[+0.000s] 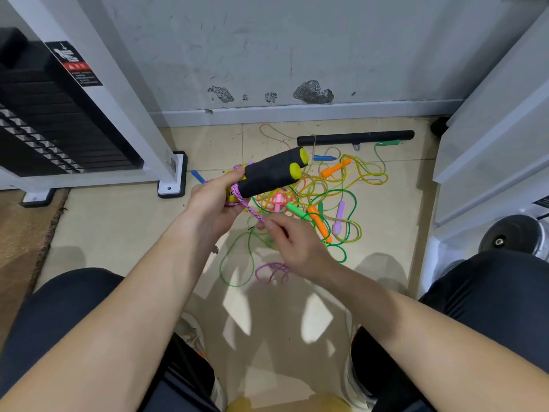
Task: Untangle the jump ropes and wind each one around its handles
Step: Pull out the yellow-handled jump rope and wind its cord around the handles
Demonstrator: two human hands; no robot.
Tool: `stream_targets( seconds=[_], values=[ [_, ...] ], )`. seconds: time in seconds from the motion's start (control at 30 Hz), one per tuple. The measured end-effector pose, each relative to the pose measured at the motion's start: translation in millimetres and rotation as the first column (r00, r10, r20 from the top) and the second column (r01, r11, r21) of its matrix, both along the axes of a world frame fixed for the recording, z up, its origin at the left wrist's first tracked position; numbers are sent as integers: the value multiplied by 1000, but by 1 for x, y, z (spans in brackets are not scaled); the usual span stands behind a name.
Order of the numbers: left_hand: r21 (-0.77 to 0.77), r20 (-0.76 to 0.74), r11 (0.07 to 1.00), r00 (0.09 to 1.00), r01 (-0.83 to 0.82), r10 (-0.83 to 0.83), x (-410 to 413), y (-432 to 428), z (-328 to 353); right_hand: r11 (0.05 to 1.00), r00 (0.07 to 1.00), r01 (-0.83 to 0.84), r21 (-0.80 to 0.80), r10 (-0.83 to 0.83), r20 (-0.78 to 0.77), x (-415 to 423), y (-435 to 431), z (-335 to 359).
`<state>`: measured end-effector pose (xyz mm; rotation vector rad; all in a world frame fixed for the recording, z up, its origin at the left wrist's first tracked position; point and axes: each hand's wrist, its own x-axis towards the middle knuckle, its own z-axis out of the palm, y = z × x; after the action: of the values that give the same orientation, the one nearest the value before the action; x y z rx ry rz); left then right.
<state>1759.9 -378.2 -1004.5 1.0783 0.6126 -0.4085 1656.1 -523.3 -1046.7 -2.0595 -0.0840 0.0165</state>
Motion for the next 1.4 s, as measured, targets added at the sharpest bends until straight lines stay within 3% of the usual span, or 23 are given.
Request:
stream_targets(
  seconds=[0.1, 0.2, 0.27, 0.33, 0.43, 0.53, 0.67, 0.8, 0.9, 0.97, 1.1, 1.4],
  values=[
    [-46, 41, 977, 977, 209, -207, -2, 9, 10, 999, 971, -24, 23, 29, -239, 14, -25, -4],
    [-27, 125, 907, 901, 421, -415, -6, 15, 17, 999, 957, 10, 47, 5, -291, 25, -50, 0],
    [58, 177, 851, 834, 521, -523, -9, 17, 19, 997, 958, 12, 79, 11, -287, 27, -62, 7],
    [253, 224, 773, 742, 582, -631, -16, 15, 21, 992, 942, 8, 129, 36, -335, 28, -67, 14],
    [624, 245, 578, 571, 526, -784, -24, 13, 14, 976, 900, -3, 217, 97, -424, 30, -68, 22],
    [834, 279, 455, 473, 311, -836, -28, 9, 7, 947, 876, 70, 313, 91, -474, 31, -59, 27],
    [858, 390, 506, 532, 85, -752, -25, 3, -4, 903, 883, 237, 357, -48, -467, 29, -39, 38],
    [800, 481, 596, 660, -61, -577, -27, -7, -12, 947, 935, 267, 181, -209, -288, 21, -17, 44],
    [701, 503, 703, 779, -115, -374, -35, -17, -19, 969, 966, 236, 74, -225, -128, 7, 7, 34],
    [611, 456, 784, 858, -109, -236, -37, -21, -24, 975, 975, 220, 11, -219, -44, 1, 15, 23],
    [505, 341, 856, 937, -113, -77, -35, -26, -30, 977, 985, 159, -146, -147, 87, 1, 12, 10],
    [331, 122, 942, 992, -57, 17, -27, -25, -31, 990, 982, 87, -111, -66, 178, -1, 14, 12]
  ],
)
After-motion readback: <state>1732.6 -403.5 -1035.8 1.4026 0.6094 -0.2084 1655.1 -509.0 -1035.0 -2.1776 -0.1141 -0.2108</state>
